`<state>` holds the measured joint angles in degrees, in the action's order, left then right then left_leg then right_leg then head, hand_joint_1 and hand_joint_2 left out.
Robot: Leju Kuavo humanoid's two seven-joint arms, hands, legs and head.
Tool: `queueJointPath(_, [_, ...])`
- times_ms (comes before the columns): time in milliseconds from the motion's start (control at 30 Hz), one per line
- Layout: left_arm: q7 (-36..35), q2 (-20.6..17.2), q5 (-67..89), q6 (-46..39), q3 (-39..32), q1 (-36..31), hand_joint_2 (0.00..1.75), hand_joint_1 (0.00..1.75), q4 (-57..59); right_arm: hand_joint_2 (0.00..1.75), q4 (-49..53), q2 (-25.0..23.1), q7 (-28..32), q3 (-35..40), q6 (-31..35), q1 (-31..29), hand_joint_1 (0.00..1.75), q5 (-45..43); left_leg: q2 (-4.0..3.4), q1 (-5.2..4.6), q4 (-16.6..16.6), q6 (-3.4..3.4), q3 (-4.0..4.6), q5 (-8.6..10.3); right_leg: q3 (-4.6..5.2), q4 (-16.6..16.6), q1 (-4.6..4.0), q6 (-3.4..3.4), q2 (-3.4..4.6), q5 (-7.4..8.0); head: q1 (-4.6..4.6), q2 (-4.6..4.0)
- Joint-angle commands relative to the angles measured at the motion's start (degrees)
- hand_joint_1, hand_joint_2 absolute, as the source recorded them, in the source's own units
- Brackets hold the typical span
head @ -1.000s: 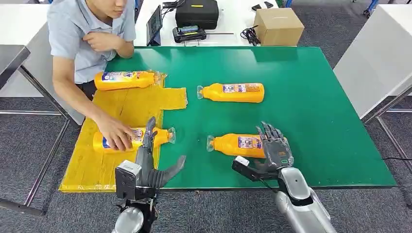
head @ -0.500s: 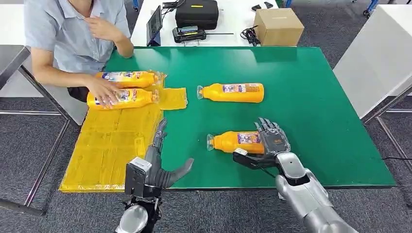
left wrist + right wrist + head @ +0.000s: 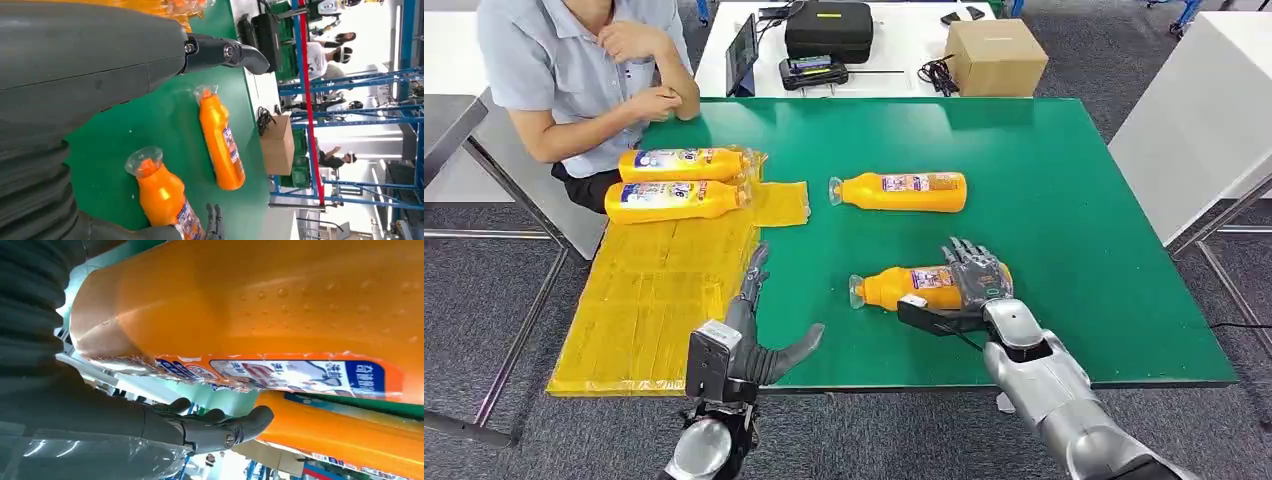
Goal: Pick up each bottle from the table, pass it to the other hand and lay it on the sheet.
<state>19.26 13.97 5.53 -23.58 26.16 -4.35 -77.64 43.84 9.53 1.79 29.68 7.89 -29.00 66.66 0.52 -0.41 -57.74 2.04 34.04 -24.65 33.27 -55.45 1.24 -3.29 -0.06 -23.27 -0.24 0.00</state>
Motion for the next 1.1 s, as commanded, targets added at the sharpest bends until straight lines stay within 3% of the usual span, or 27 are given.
queueJointPath(33, [-0.31, -1.78, 0.14, 0.25, 1.98, -2.84, 1.75, 0.00, 4.10, 1.75, -8.77, -0.64, 1.97, 1.78, -6.25, -2.54, 1.62, -5.15, 0.00, 0.03, 0.05, -0.08, -0.13, 0.00, -0.13, 0.05, -0.03, 0.09, -0.02, -0.01, 0.00, 0.00])
queueJointPath(67, [-0.34, -1.93, 0.05, 0.42, 2.44, -3.44, 1.75, 0.00, 4.78, 1.75, -10.03, -0.06, 2.99, 1.58, -9.57, -2.96, 1.75, -7.76, -0.02, 0.06, 0.03, -0.12, -0.16, -0.03, -0.17, 0.05, -0.07, 0.14, -0.01, -0.02, 0.00, 0.00])
queueJointPath(133, [0.05, -1.84, -0.20, 0.33, 2.64, -4.16, 1.75, 0.00, 5.80, 1.75, -11.56, 1.13, 3.90, 2.39, -10.99, -3.37, 1.75, -9.23, 0.06, 0.07, 0.04, -0.13, -0.20, -0.01, -0.23, 0.07, -0.08, 0.16, -0.10, -0.02, 0.00, 0.00])
queueJointPath(233, [1.00, -2.00, -0.97, 1.17, 3.54, -5.51, 1.75, 0.00, 7.65, 1.75, -12.05, 3.14, 10.18, -0.92, -18.38, -2.66, 1.75, -19.28, 0.14, 0.08, 0.07, -0.12, -0.30, 0.02, -0.37, 0.13, -0.09, 0.15, -0.20, -0.01, 0.00, 0.00])
queueJointPath(433, [1.65, -2.22, -2.16, 2.13, 5.07, -6.93, 1.75, 0.00, 9.49, 1.75, -8.24, 7.51, 12.23, 0.71, -23.77, -1.90, 1.75, -28.21, 0.39, 0.14, 0.09, -0.12, -0.54, 0.06, -0.66, 0.27, -0.16, 0.17, -0.40, 0.00, 0.00, 0.00])
queueJointPath(833, [1.84, -2.25, -3.69, 2.84, 6.13, -7.35, 1.75, 0.00, 9.41, 1.75, -5.17, 9.76, 13.74, 4.16, -22.07, -0.01, 1.75, -38.23, 0.25, 0.10, 0.07, -0.11, -0.72, 0.02, -0.80, 0.25, -0.12, 0.15, -0.24, 0.00, 0.00, 0.00])
queueJointPath(900, [3.17, -1.09, -5.90, 1.58, 4.67, -7.05, 1.75, 0.00, 9.34, 1.75, -2.12, 8.63, 17.79, 0.69, -23.76, 1.97, 1.75, -45.26, 0.27, 0.12, 0.08, -0.13, -0.72, 0.04, -0.80, 0.27, -0.15, 0.18, -0.27, 0.02, -0.02, 0.00])
queueJointPath(967, [3.30, 0.23, -10.27, 1.45, 3.01, -6.55, 1.75, 0.00, 9.46, 1.75, 1.34, 7.94, 18.00, -0.80, -23.16, 3.28, 1.75, -48.39, 0.19, 0.08, 0.04, -0.07, -0.76, -0.02, -0.83, 0.22, -0.11, 0.11, -0.17, -0.01, 0.00, 0.00])
queueJointPath(1100, [-2.44, 1.36, -23.08, 3.13, 0.78, -4.74, 1.75, 0.00, 12.50, 1.75, 10.61, 5.73, 15.81, 0.01, -17.14, 3.96, 1.75, -45.93, -0.21, 0.10, 0.06, -0.13, -0.77, -0.09, -0.77, 0.20, -0.13, 0.16, 0.18, 0.03, 0.02, 0.00])
